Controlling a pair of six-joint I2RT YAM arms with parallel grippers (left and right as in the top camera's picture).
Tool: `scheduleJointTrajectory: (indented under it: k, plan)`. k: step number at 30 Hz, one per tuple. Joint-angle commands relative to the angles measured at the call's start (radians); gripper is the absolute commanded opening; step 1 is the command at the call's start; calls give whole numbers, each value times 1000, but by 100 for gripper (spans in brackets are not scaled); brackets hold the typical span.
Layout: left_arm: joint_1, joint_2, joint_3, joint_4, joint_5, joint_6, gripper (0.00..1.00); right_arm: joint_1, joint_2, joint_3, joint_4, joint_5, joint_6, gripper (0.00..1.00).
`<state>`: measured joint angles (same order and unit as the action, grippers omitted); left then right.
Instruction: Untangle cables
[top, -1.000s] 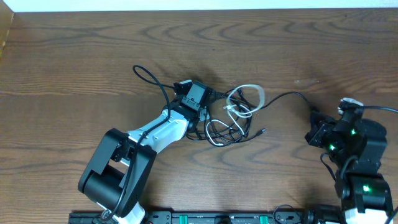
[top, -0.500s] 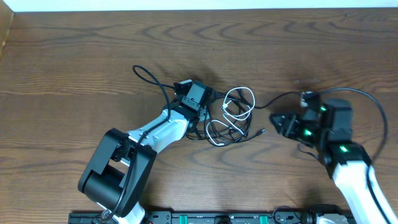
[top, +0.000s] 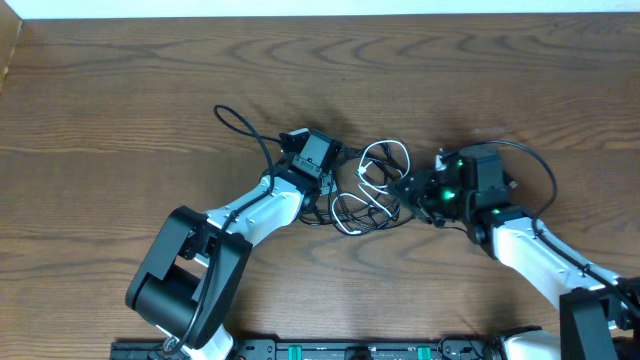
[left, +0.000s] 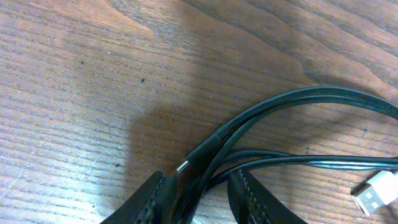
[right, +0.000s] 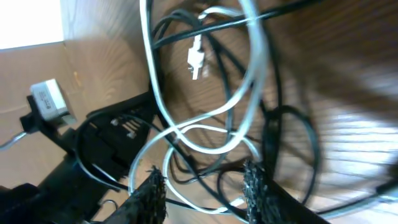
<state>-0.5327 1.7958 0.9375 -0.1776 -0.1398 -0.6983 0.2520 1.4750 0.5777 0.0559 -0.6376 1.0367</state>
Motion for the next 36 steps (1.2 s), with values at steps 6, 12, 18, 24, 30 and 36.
scheduleJointTrajectory:
  k: [6,12,18,24,30,36]
  plan:
    - [4,16,9,-4,-10,10,36,95,70,-2,9,179,172,38]
    - [4,16,9,-21,-10,10,36,102,98,-2,52,313,171,11]
    - [4,16,9,-43,-10,10,36,101,84,-2,129,276,113,1]
    - [4,16,9,-45,-10,10,36,71,-32,-2,128,276,-66,1]
    - [4,16,9,-45,-10,10,36,5,-299,-2,-6,370,-200,1]
    - [4,16,9,-44,-10,10,37,-7,-459,-2,-164,434,-245,25]
